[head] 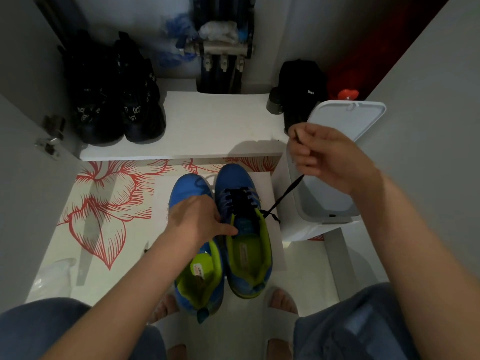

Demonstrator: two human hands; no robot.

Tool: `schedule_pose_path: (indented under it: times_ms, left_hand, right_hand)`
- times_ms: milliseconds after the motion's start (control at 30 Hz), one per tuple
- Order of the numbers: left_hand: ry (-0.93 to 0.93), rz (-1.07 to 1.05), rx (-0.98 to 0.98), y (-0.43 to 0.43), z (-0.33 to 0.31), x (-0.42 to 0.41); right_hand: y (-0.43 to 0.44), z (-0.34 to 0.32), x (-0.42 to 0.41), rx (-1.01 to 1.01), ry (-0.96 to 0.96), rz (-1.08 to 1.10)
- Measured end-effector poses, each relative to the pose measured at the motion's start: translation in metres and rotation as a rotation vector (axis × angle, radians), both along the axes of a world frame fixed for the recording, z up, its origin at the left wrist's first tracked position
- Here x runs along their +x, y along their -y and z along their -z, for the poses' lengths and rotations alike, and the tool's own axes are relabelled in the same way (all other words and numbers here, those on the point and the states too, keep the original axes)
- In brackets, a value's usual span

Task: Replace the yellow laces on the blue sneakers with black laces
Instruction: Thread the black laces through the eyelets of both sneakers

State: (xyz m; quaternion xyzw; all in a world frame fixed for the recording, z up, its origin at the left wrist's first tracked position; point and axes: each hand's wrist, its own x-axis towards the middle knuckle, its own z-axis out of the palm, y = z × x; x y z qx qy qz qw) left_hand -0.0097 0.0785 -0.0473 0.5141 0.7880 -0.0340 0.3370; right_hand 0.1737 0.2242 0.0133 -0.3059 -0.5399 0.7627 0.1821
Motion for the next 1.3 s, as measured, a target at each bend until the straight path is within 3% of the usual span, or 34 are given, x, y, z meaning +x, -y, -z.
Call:
schedule_pose_path:
  times_ms: [200,233,267,367,433,500,600,767,933,1100,1200,1300]
  left_hand:
    - [-0.045,-0.004,0.052,0.001,0.003,0.008]
    - [-0.059,-0.008,0.079,0.001,0.002,0.008]
    - [-0.066,-0.008,0.104,0.002,0.002,0.009]
    - [-0.066,0.016,0.111,0.002,0.003,0.013]
    - [-0.073,0.028,0.078,0.001,0.003,0.013]
    - [-0.076,0.027,0.075,0.000,0.003,0.014]
    - [-0.108,0.009,0.112,-0.001,0.003,0.016]
    - [-0.165,0.012,0.140,0.000,0.004,0.017]
    - [-0.164,0.020,0.160,0.002,0.001,0.016]
    - [-0.125,0.017,0.179,0.003,0.003,0.016]
    - [-0.093,0.010,0.170,0.003,0.004,0.015]
    - [-0.006,-0.031,0.168,0.002,-0.003,0.009]
  right_hand:
    - [-0.012,-0.007,0.013,-0.126,-0.173,-0.213]
    - [-0.012,-0.010,0.015,-0.121,-0.134,-0.235]
    - [-0.011,-0.011,0.016,-0.070,-0.016,-0.262]
    - [-0.001,0.001,0.014,0.183,0.638,-0.533]
    - [0.006,0.019,0.005,0.368,0.916,-0.638]
    - [0.010,0.037,-0.004,0.547,0.958,-0.553]
    - [0.015,0.055,-0.020,0.594,0.930,-0.480]
    - [0.028,0.078,-0.031,0.752,1.132,-0.752]
    - [0.021,0.077,-0.029,0.944,1.085,-0.748]
    - [0.007,0.030,-0.021,0.526,0.718,-0.431]
    - [0.005,0.005,-0.017,0.370,0.478,-0.266]
    - [0.010,-0.002,-0.019,0.329,0.380,-0.201]
